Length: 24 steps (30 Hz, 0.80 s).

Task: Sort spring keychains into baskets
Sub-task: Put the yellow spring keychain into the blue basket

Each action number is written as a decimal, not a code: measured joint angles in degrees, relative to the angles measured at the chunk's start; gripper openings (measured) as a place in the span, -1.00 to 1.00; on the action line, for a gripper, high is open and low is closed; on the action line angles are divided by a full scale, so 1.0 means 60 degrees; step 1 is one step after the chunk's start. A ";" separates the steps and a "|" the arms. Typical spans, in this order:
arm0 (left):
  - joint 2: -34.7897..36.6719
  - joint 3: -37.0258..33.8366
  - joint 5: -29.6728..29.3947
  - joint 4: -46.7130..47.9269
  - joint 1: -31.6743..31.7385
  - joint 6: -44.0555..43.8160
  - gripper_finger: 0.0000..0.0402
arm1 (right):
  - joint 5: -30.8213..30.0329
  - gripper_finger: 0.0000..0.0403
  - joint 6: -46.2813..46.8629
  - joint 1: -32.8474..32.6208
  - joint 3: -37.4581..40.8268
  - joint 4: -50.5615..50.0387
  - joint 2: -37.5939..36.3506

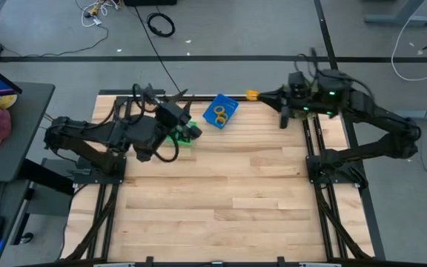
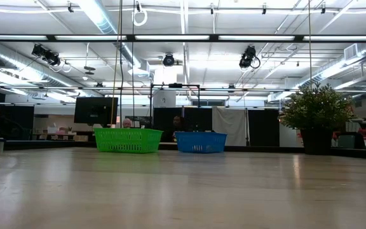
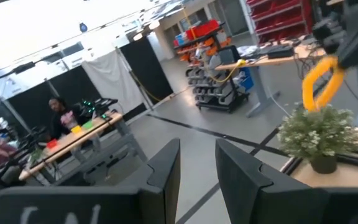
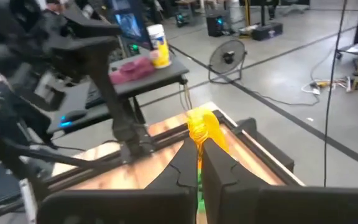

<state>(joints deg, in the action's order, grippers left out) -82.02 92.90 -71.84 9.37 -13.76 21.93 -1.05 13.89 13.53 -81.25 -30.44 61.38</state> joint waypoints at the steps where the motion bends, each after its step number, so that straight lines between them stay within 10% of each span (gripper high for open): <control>1: 0.0000 0.0000 -0.0008 -0.0007 0.0063 -0.0032 -0.47 | 0.0001 -1.00 0.0009 0.0076 0.0000 0.0162 0.0180; 24: 0.0039 0.0000 -0.0385 -0.0006 0.0204 0.0109 -0.47 | 0.0701 -1.00 0.0250 0.2173 -0.2180 0.0470 0.4829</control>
<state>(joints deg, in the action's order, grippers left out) -81.79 92.90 -74.15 9.33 -12.53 22.58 3.16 15.39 26.58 -94.33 -27.62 90.35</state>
